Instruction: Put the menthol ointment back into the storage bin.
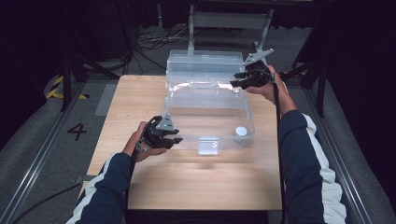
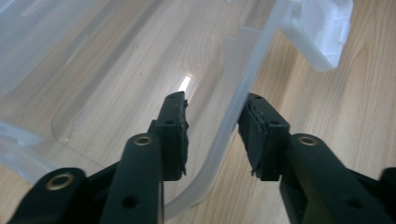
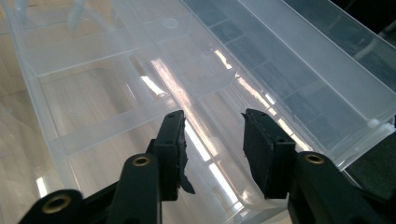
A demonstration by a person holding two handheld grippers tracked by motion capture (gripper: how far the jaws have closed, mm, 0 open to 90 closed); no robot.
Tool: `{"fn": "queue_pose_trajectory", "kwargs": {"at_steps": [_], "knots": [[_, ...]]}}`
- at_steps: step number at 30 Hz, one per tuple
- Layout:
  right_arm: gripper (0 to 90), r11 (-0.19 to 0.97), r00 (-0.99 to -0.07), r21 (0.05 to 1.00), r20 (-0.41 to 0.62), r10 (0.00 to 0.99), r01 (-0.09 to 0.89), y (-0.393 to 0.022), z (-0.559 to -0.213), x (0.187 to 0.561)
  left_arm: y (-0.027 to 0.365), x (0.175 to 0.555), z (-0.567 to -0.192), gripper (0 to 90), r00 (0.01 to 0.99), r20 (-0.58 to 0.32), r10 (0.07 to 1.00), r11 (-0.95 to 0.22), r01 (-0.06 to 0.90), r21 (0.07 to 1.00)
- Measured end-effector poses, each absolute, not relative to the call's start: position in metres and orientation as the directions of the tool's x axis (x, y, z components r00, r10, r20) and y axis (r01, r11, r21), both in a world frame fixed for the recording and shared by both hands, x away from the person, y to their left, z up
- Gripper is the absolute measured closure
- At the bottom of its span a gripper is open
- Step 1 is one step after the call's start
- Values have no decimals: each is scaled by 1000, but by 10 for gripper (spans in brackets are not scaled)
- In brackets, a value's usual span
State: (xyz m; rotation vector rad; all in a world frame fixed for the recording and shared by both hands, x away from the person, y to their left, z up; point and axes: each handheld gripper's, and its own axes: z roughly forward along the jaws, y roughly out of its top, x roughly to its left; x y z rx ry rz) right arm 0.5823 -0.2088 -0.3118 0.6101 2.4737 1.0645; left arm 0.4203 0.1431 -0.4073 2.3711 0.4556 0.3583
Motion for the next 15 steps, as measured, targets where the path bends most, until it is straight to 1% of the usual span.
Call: {"fn": "queue_pose_trajectory", "kwargs": {"at_steps": [2,5,9,15], "knots": [[628,627,-834,747,-188,518,221,-208,-313,581,142,419,-406,689,907,162,389,-725,193,661],[637,639,-837,740,-204,507,207,-207,-313,581,142,420,-406,710,912,164,376,-729,182,660],[666,651,-850,733,-202,486,197,-208,-311,580,143,424,-406,734,928,145,343,-735,169,657],[701,674,-870,716,-201,450,183,-210,-308,581,144,427,-406,742,936,132,327,-735,164,658]]}}
